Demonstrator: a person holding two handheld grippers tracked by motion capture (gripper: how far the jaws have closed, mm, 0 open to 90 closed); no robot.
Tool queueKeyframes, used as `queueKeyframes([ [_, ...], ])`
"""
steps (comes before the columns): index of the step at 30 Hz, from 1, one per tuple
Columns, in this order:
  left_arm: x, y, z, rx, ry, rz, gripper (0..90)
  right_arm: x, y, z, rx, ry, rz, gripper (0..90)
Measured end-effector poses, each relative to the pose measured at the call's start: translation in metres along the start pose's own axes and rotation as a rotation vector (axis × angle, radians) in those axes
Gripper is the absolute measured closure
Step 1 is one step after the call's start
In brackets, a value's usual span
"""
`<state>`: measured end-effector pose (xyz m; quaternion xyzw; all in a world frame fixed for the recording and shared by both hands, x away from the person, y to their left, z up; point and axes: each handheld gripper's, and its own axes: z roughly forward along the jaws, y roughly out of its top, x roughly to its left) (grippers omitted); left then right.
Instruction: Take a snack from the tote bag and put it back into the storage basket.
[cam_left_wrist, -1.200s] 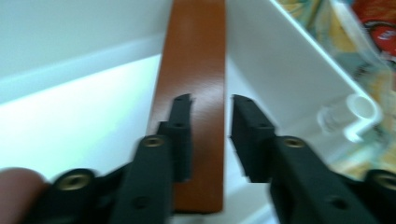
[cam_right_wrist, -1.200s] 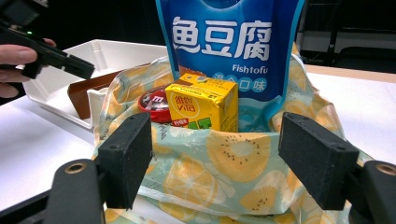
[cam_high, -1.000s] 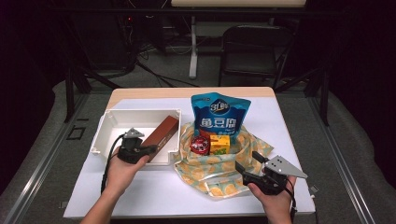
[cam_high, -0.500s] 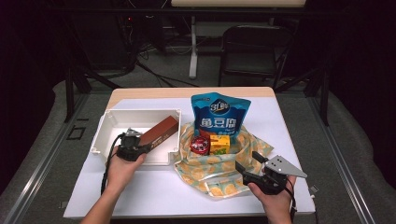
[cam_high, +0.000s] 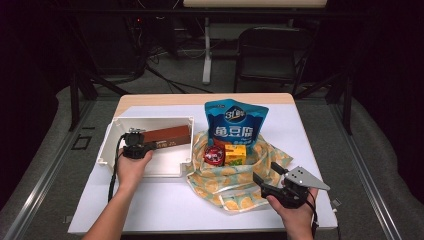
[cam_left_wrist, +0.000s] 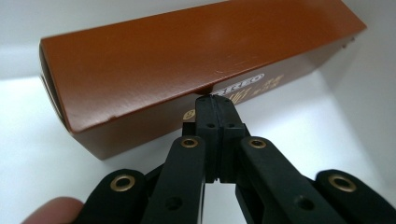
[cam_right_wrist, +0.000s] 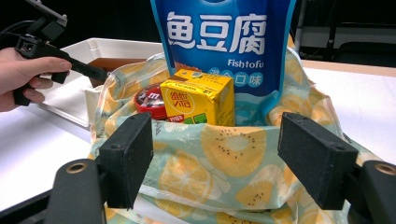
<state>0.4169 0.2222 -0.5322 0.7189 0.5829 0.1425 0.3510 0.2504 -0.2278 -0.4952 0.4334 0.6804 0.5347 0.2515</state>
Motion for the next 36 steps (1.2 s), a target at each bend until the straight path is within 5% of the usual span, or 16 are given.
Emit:
queueKeyframes([
  [8, 0.001, 0.001, 0.008, -0.042, 0.019, -0.033, 90.0, -0.002, 0.0, 0.0, 0.003, -0.005, 0.001, 26.5],
  [14, 0.004, 0.003, 0.012, -0.063, -0.005, -0.083, 87.7, -0.002, 0.0, 0.0, -0.003, -0.009, 0.001, 26.5],
  [21, 0.002, 0.006, 0.011, -0.059, -0.011, -0.058, 87.2, -0.002, 0.0, 0.0, -0.001, -0.01, 0.004, 27.1],
  [36, -0.015, -0.002, -0.023, -0.091, -0.176, 0.03, 58.1, -0.006, 0.009, 0.002, -0.017, -0.01, -0.005, 34.1],
])
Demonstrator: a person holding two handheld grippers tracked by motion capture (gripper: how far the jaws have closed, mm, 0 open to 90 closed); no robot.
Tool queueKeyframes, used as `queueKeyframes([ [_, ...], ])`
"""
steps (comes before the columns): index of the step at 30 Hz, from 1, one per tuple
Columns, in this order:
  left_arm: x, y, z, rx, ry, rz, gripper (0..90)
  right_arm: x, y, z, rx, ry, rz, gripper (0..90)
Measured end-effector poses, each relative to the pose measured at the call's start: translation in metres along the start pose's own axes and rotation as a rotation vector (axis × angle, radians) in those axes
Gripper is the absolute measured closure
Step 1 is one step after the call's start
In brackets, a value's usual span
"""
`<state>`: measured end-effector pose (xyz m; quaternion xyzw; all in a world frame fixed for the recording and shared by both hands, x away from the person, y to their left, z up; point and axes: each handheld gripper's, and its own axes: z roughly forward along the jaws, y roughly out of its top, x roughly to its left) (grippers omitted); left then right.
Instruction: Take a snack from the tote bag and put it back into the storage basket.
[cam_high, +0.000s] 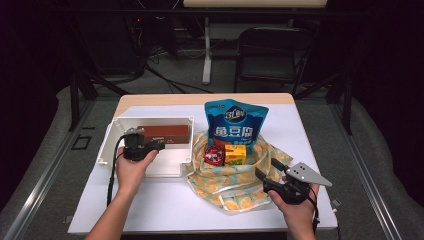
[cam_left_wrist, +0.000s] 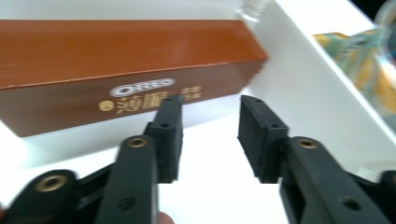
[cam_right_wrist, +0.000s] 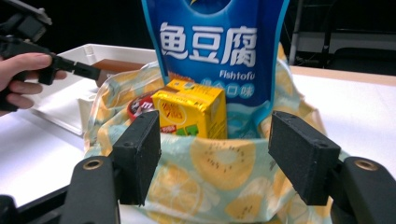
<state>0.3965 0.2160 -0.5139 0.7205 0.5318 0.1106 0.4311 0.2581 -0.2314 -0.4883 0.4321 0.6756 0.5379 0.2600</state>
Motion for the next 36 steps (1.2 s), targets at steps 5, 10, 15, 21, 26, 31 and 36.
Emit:
queueKeyframes([
  [5, -0.013, -0.004, -0.012, -0.02, -0.006, 0.061, 42.6, -0.006, 0.009, 0.006, 0.009, -0.006, 0.019, 35.6],
  [10, -0.016, -0.009, -0.023, -0.056, -0.005, 0.056, 42.8, -0.013, 0.015, 0.017, 0.037, -0.038, 0.016, 38.7],
  [15, -0.019, -0.01, -0.031, -0.073, -0.017, 0.065, 42.9, -0.021, 0.02, 0.029, 0.027, -0.043, 0.022, 41.2],
  [21, -0.028, -0.016, -0.036, -0.092, -0.046, 0.081, 42.7, -0.028, 0.026, 0.046, 0.041, -0.056, 0.021, 40.7],
  [26, -0.035, -0.022, -0.039, -0.099, -0.071, 0.107, 42.5, -0.032, 0.028, 0.06, 0.059, -0.052, 0.009, 40.5],
  [31, -0.04, -0.026, -0.043, -0.099, -0.095, 0.114, 42.6, -0.035, 0.033, 0.07, 0.062, -0.053, 0.011, 40.4],
  [36, -0.044, -0.029, -0.043, -0.095, -0.112, 0.122, 42.6, -0.038, 0.041, 0.078, 0.057, -0.028, -0.005, 40.1],
])
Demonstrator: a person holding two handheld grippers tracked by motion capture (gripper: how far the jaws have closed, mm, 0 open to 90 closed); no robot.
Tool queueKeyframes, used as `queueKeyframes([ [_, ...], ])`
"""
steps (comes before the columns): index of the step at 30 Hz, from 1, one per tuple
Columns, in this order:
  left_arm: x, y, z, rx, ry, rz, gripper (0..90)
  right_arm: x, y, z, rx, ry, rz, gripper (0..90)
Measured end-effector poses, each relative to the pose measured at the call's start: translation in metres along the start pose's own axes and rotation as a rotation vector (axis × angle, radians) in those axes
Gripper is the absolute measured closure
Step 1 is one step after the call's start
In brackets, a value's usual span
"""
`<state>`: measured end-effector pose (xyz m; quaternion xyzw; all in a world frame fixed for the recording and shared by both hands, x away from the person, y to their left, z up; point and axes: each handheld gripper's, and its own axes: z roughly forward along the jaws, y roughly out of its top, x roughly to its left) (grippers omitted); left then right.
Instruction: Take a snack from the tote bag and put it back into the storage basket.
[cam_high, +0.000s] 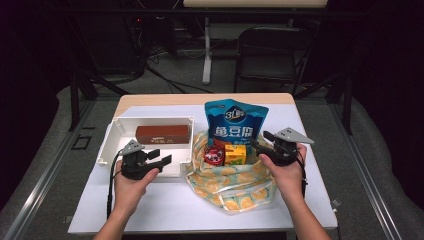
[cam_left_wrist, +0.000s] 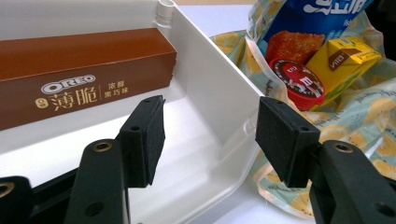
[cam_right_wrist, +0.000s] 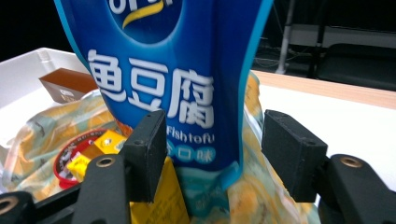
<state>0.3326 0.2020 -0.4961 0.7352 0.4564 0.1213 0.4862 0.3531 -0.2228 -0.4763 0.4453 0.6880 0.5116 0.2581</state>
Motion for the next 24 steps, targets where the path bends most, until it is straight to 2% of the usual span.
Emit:
queueKeyframes([
  [4, -0.001, -0.001, -0.001, -0.005, -0.004, 0.006, 42.7, -0.001, 0.005, 0.007, -0.018, 0.001, -0.02, 38.0],
  [9, -0.001, -0.002, 0.0, 0.005, -0.011, 0.006, 42.8, 0.0, 0.009, 0.016, -0.009, 0.018, -0.037, 37.5],
  [13, 0.0, -0.003, 0.0, 0.004, -0.016, -0.002, 42.9, -0.001, 0.011, 0.023, 0.024, 0.059, -0.022, 31.5],
  [17, 0.0, -0.003, 0.0, 0.008, -0.017, 0.005, 43.0, -0.003, 0.014, 0.027, 0.015, 0.093, -0.005, 29.9],
  [19, 0.0, -0.003, 0.0, 0.006, -0.016, 0.005, 43.1, -0.004, 0.015, 0.03, 0.027, 0.1, -0.021, 27.7],
  [22, 0.001, -0.004, 0.001, 0.004, -0.016, 0.005, 43.4, -0.003, 0.016, 0.036, 0.049, 0.122, -0.021, 23.9],
  [24, 0.001, -0.004, 0.0, 0.005, -0.017, 0.003, 43.5, -0.002, 0.017, 0.039, 0.045, 0.13, -0.032, 23.8],
])
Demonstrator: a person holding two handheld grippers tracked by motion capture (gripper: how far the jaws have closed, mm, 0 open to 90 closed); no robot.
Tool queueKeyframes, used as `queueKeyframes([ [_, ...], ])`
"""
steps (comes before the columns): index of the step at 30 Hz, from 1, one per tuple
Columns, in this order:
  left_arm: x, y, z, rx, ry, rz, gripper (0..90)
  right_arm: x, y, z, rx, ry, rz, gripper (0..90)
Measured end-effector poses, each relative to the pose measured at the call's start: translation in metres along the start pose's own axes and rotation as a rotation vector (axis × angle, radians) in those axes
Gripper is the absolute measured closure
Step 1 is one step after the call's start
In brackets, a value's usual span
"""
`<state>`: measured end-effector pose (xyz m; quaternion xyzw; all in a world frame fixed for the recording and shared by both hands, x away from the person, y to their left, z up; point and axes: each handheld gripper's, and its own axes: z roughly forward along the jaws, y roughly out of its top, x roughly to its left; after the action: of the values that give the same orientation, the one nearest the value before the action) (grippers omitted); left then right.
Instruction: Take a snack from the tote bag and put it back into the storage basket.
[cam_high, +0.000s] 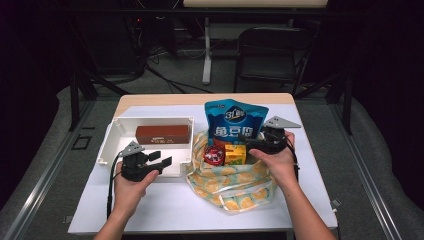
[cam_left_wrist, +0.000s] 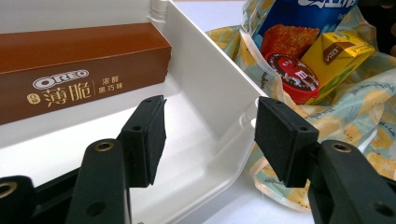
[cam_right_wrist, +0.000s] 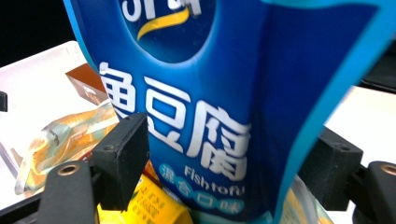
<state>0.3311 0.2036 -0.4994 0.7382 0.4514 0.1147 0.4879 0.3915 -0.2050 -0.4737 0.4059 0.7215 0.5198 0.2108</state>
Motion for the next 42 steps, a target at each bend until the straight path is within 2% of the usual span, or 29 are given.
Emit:
queueKeyframes([
  [5, 0.002, 0.0, -0.001, 0.0, 0.001, -0.003, 43.8, -0.001, 0.006, 0.005, -0.012, 0.052, -0.008, 26.2],
  [8, 0.002, -0.001, 0.0, 0.003, 0.0, -0.003, 44.1, -0.004, 0.008, 0.01, -0.008, 0.051, 0.002, 28.0],
  [15, 0.003, -0.001, 0.0, 0.01, -0.002, -0.001, 44.8, -0.005, 0.008, 0.018, 0.003, 0.089, -0.013, 42.0],
  [17, 0.002, -0.001, 0.0, 0.011, -0.003, -0.001, 45.0, -0.005, 0.007, 0.019, 0.017, 0.088, -0.029, 48.1],
  [20, 0.001, -0.001, 0.0, 0.003, -0.008, -0.003, 45.3, -0.005, 0.006, 0.017, 0.009, 0.105, -0.043, 65.5],
  [21, 0.001, 0.0, 0.0, 0.0, -0.009, -0.005, 45.4, -0.005, 0.005, 0.016, 0.01, 0.108, -0.064, 70.6],
  [25, 0.0, 0.0, 0.0, 0.0, -0.006, -0.003, 45.9, -0.001, 0.007, 0.011, 0.009, 0.104, -0.079, 84.9],
  [27, 0.0, 0.0, 0.0, 0.002, -0.006, -0.002, 46.0, 0.003, 0.008, 0.01, 0.011, 0.087, -0.092, 87.1],
  [32, 0.0, 0.0, 0.0, -0.002, -0.008, -0.005, 46.1, 0.008, 0.018, 0.005, 0.0, 0.092, -0.096, 89.4],
  [42, -0.001, 0.002, 0.0, -0.003, -0.007, -0.003, 46.2, 0.013, 0.039, -0.009, -0.055, 0.097, -0.075, 89.8],
])
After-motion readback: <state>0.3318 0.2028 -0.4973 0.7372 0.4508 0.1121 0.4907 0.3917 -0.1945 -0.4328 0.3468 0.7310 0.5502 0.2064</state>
